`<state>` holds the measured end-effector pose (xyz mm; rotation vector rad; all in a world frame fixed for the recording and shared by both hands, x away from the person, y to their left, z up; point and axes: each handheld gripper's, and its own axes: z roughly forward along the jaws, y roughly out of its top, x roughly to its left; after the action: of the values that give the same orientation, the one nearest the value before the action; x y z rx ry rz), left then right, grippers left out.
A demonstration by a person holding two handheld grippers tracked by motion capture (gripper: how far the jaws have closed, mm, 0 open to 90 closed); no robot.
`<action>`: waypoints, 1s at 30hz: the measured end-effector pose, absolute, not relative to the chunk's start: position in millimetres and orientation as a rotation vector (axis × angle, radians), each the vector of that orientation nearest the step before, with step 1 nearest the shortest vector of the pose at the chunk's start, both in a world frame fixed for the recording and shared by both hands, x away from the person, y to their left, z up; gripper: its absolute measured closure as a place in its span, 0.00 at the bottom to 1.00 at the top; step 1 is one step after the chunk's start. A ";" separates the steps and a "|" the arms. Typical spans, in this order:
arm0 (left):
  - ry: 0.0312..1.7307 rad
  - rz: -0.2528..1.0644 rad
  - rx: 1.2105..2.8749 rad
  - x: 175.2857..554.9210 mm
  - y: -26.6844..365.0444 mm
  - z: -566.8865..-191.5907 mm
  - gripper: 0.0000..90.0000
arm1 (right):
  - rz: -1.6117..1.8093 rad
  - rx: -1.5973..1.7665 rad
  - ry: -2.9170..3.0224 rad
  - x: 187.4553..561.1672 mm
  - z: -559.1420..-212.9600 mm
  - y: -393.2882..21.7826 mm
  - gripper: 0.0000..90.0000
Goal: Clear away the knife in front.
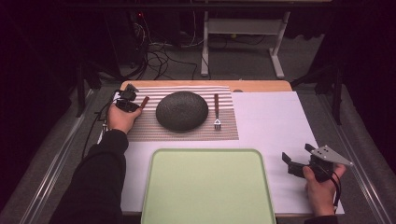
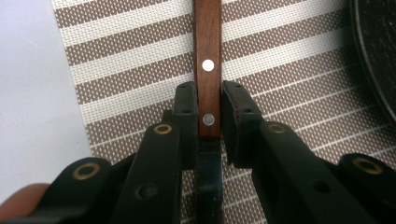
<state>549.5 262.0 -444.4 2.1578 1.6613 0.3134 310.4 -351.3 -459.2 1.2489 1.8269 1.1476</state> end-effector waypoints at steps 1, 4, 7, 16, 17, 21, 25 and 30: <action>1.654 0.310 2.154 548.4 262.7 -443.1 0.82 | 1.147 1.249 1.827 310.4 -459.3 -351.2 0.07; 1.638 0.312 2.159 545.1 263.8 -438.4 0.82 | 1.147 1.249 1.824 310.3 -459.2 -351.3 0.07; 1.623 0.310 2.158 541.5 263.9 -433.2 0.82 | 1.145 1.252 1.822 310.3 -459.2 -351.2 0.07; 1.573 0.309 2.155 529.0 263.7 -420.8 0.82 | 1.145 1.253 1.820 310.2 -459.2 -351.0 0.08; 1.569 0.311 2.151 527.5 263.6 -420.1 0.82 | 1.146 1.253 1.820 310.2 -459.2 -351.0 0.08; 1.553 0.299 2.146 521.6 264.0 -416.7 0.82 | 1.145 1.251 1.823 310.2 -459.2 -351.0 0.08; 1.534 0.293 2.152 514.9 263.5 -415.1 0.82 | 1.146 1.251 1.826 310.3 -459.2 -350.9 0.08; 1.517 0.287 2.155 506.3 263.5 -413.9 0.82 | 1.145 1.247 1.831 310.3 -459.2 -350.6 0.08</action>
<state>506.3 263.5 -413.9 2.1554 1.5169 0.2873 310.3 -350.6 -459.2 1.2474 1.8314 1.1446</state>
